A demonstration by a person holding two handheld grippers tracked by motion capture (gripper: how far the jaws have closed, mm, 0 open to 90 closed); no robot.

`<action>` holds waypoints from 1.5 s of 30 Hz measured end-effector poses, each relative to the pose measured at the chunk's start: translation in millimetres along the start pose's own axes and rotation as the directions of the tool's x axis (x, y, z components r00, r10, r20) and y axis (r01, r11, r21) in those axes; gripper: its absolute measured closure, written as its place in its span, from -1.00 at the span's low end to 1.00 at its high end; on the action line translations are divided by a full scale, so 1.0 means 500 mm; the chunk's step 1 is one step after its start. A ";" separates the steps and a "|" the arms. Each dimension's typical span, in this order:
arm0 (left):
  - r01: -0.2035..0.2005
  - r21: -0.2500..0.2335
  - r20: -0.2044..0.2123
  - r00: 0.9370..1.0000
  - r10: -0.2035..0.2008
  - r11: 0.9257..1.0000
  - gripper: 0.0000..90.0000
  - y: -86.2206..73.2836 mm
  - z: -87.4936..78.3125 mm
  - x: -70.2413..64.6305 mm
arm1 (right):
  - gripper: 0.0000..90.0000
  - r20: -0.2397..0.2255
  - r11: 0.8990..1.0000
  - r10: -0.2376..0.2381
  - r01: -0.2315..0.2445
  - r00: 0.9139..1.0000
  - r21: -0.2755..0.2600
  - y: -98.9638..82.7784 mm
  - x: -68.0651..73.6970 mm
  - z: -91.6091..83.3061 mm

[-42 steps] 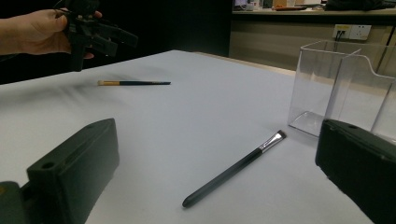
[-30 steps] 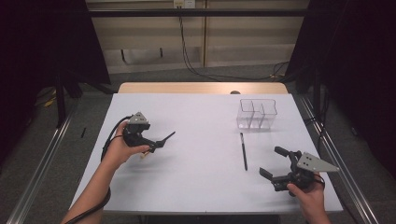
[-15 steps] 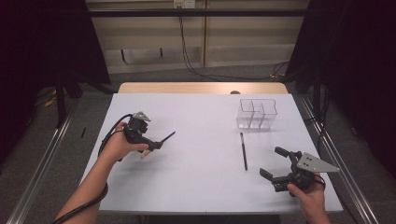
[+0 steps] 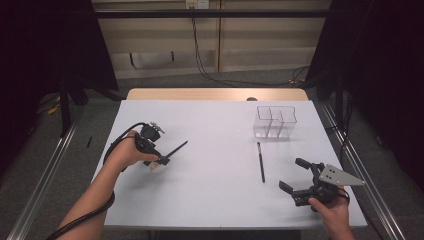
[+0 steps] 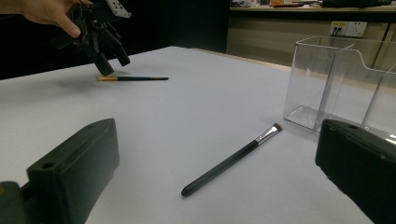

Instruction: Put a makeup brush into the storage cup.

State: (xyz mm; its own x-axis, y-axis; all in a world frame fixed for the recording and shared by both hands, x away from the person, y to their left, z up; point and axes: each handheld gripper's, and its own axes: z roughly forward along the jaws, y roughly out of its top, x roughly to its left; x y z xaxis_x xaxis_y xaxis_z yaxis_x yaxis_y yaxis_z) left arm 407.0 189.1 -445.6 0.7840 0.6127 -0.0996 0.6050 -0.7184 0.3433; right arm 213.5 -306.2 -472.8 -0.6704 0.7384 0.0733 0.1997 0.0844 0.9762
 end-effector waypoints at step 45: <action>-0.054 0.224 0.002 0.999 0.055 0.973 0.74 0.048 0.025 -0.016 | -1.00 0.001 1.000 -0.010 0.010 1.000 0.012 -0.002 0.000 -0.004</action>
State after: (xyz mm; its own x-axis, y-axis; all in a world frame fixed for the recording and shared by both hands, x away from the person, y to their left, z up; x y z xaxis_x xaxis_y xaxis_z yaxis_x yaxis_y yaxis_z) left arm 416.7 162.9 -448.1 0.8161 0.5720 -0.0825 0.5778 -0.8057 0.1304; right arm 212.0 -307.6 -473.2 -0.6714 0.7384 0.0630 0.2015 0.1001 0.9744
